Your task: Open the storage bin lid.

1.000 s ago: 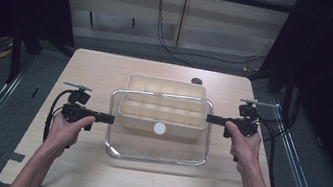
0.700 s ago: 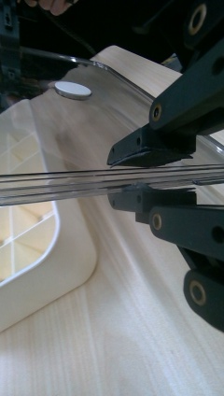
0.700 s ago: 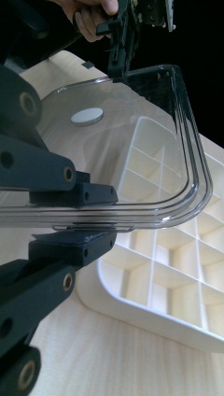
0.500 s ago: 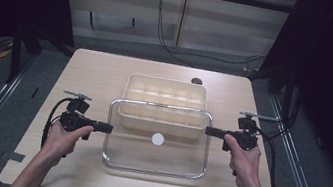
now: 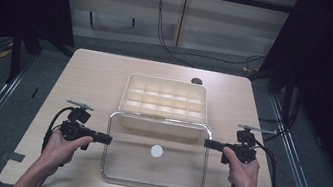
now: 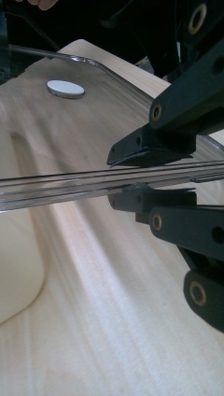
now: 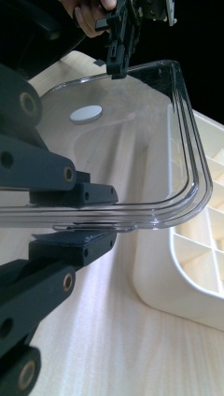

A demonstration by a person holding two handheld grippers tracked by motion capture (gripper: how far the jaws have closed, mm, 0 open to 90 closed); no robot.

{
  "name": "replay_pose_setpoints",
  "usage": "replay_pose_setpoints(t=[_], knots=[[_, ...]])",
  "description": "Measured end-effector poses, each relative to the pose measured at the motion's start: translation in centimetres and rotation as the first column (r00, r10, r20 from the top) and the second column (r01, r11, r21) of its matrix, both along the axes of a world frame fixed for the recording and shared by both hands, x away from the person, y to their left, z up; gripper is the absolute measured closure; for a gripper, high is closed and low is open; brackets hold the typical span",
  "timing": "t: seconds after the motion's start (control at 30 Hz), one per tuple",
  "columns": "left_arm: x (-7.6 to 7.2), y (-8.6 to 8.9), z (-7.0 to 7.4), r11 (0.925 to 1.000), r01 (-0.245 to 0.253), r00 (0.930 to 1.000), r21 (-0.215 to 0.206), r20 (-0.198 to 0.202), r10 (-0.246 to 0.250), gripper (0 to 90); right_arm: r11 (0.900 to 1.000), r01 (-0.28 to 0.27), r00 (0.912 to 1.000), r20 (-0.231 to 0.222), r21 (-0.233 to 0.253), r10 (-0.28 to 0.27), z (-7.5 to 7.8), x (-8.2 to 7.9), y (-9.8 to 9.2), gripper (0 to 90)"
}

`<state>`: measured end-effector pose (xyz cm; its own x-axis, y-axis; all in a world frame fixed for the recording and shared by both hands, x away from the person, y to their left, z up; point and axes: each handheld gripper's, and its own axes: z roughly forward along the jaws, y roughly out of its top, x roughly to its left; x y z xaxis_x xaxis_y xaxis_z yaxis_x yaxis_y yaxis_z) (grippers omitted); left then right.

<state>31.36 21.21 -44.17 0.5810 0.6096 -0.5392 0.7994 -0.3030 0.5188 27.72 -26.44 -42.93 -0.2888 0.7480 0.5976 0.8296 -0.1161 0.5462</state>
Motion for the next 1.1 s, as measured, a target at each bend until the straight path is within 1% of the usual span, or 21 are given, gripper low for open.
replay_pose_setpoints(t=[0.1, 0.13, 0.17, 0.2, 0.27, 0.3, 0.33, 0.37, 0.4, 0.43, 0.5, 0.6, 0.63, 0.7, 0.73, 0.77, 0.93, 1.0, 1.03, 1.07, 1.1], knots=[[-0.2, 0.1, -0.6, 1.0, -0.007, 0.9999, 0.003, -0.014, 0.007, 77.4, 1.0, 0.0, 0.9998, -0.018, -0.011, 0.0, -0.3, -0.2, 0.3, 78.0], [-0.3, 0.1, -0.8, 1.0, -0.01, 0.9996, 0.0, -0.028, 0.01, 77.4, 1.0, 0.001, 0.9997, -0.025, -0.012, -0.001, -0.7, -0.2, 0.3, 77.9], [-0.3, 0.2, -1.3, 0.9998, -0.005, 0.9988, -0.018, -0.048, 0.004, 77.4, 1.0, 0.003, 0.9996, -0.029, -0.017, -0.003, -1.0, -0.2, 0.3, 77.8], [-0.4, 0.2, -1.5, 0.9996, -0.014, 0.9985, -0.025, -0.052, 0.013, 77.3, 1.0, 0.004, 0.9995, -0.031, -0.016, -0.005, -1.2, -0.2, 0.3, 77.8], [-0.4, 0.3, -1.6, 0.9996, -0.011, 0.9987, -0.026, -0.05, 0.009, 77.3, 1.0, 0.005, 0.9993, -0.036, -0.011, -0.005, -1.5, -0.2, 0.3, 77.8], [-0.5, 0.2, -1.7, 0.9994, -0.018, 0.9985, -0.028, -0.052, 0.017, 77.2, 1.0, 0.008, 0.999, -0.045, -0.014, -0.008, -1.9, -0.3, 0.3, 77.7], [-0.5, 0.2, -1.7, 0.9994, -0.018, 0.9985, -0.028, -0.052, 0.017, 77.2, 1.0, 0.008, 0.999, -0.045, -0.014, -0.008, -1.9, -0.3, 0.3, 77.7], [-0.4, 0.3, -1.7, 0.9997, -0.009, 0.9986, -0.022, -0.052, 0.008, 77.2, 1.0, 0.011, 0.9988, -0.047, -0.005, -0.012, -2.1, -0.3, 0.3, 77.7], [-0.4, 0.2, -1.8, 0.9995, -0.011, 0.9983, -0.029, -0.058, 0.01, 77.2, 1.0, 0.011, 0.9987, -0.05, 0.004, -0.011, -2.3, -0.3, 0.2, 77.7], [-0.3, 0.2, -1.9, 0.9996, -0.009, 0.9981, -0.025, -0.061, 0.008, 77.1, 1.0, 0.016, 0.9984, -0.055, 0.009, -0.015, -2.5, -0.3, 0.1, 77.7], [-0.3, 0.1, -2.2, 0.9998, -0.012, 0.998, -0.016, -0.062, 0.011, 76.0, 1.0, 0.012, 0.9988, -0.047, 0.002, -0.012, -2.7, -0.2, 0.1, 77.6], [-0.3, 0.0, -2.2, 0.9999, -0.011, 0.9979, -0.012, -0.064, 0.01, 75.5, 1.0, 0.014, 0.9987, -0.049, -0.004, -0.014, -2.8, -0.1, 0.1, 77.4], [-0.3, -0.1, -2.2, 0.9999, -0.003, 0.9977, -0.013, -0.068, 0.002, 75.4, 1.0, 0.015, 0.9988, -0.048, -0.002, -0.015, -3.0, 0.0, 0.1, 77.1], [-0.3, -0.1, -2.3, 0.9999, -0.007, 0.9977, -0.012, -0.067, 0.006, 75.3, 1.0, 0.016, 0.9987, -0.049, -0.003, -0.016, -3.1, 0.0, 0.1, 76.9], [-0.4, -0.1, -2.3, 0.9999, -0.002, 0.9974, -0.014, -0.073, 0.001, 75.2, 1.0, 0.018, 0.9987, -0.047, -0.003, -0.018, -3.2, 0.0, 0.1, 76.9], [-0.5, 0.1, -2.4, 0.9998, 0.004, 0.9973, -0.021, -0.073, -0.006, 75.2, 1.0, 0.014, 0.9992, -0.037, 0.007, -0.014, -3.3, -0.1, 0.0, 76.9], [-0.4, -0.1, -2.7, 0.9998, -0.004, 0.9969, -0.018, -0.079, 0.003, 75.0, 1.0, 0.013, 0.9995, -0.03, 0.01, -0.012, -3.6, -0.4, -0.1, 76.5], [-0.4, -0.2, -2.8, 0.9997, -0.005, 0.9958, -0.022, -0.092, 0.003, 74.6, 1.0, 0.013, 0.9996, -0.026, 0.004, -0.013, -3.8, -0.5, -0.1, 75.6], [-0.3, -0.2, -2.9, 0.9999, -0.003, 0.996, -0.014, -0.089, 0.002, 74.2, 1.0, 0.012, 0.9997, -0.021, 0.0, -0.012, -3.9, -0.6, -0.1, 75.1], [-0.2, -0.2, -3.0, 0.9998, -0.004, 0.9959, -0.018, -0.091, 0.003, 74.2, 1.0, 0.012, 0.9997, -0.021, 0.0, -0.012, -3.9, -0.6, -0.1, 75.1], [0.1, -0.2, -3.2, 0.9996, -0.01, 0.9944, -0.028, -0.105, 0.007, 74.3, 1.0, 0.009, 0.9998, -0.02, -0.007, -0.009, -4.1, -0.6, -0.1, 74.7]])
